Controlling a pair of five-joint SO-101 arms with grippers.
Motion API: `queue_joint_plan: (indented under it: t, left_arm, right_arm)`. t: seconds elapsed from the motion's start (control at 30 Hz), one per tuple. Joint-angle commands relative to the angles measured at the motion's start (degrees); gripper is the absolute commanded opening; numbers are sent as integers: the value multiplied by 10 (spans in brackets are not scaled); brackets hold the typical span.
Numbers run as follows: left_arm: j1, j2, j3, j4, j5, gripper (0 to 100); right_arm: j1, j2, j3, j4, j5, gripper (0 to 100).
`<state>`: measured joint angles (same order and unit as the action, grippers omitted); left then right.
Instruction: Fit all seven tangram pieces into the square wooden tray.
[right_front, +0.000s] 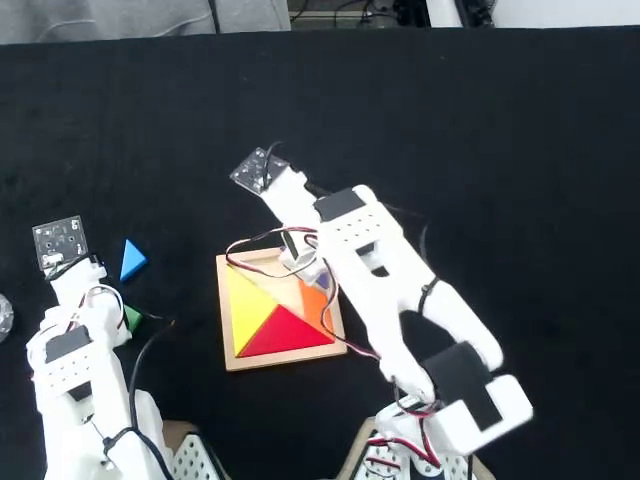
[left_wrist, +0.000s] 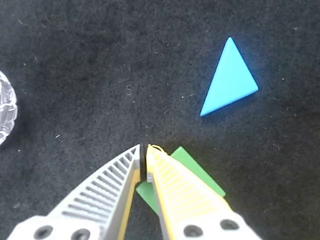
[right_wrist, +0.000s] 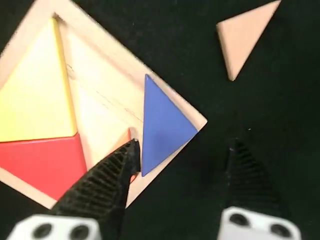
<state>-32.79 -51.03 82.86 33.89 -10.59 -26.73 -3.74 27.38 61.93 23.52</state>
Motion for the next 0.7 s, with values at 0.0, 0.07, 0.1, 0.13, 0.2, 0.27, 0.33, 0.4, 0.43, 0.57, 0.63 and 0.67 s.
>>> queue_joint_plan:
  t: [0.0, 0.07, 0.1, 0.13, 0.2, 0.27, 0.33, 0.4, 0.43, 0.57, 0.63, 0.67]
  left_arm:
    - [7, -7, -24, 1, -3, 33]
    - [7, -7, -24, 1, -3, 33]
    - [7, -7, -24, 1, -3, 33]
    - [7, -7, -24, 1, -3, 33]
    - [7, -7, -24, 1, -3, 33]
    - [7, -7, -24, 1, -3, 33]
    - [7, -7, -24, 1, -3, 33]
    - [7, -7, -24, 1, -3, 33]
    - [7, -7, -24, 1, -3, 33]
    - [7, -7, -24, 1, -3, 33]
    - [7, -7, -24, 1, -3, 33]
    - [7, -7, -24, 1, -3, 33]
  right_arm:
    - [18, -30, -16, -38, 4, 247]
    - [34, -18, -18, -77, -17, 127]
    - [40, -6, -19, -91, -30, 46]
    - [43, 8, -20, -99, -37, 2]
    - [45, 36, -21, -107, -38, 74]
    - [47, 58, -32, -105, -29, 80]
    - [51, 78, -45, -104, -20, 43]
    - [55, 93, -54, -104, -22, 8]
    - [55, 95, -54, -104, -21, 16]
    - [54, 99, -51, -103, -19, 17]
    - [52, 99, -51, -98, -19, 17]
    - [51, 99, -51, -88, -18, 17]
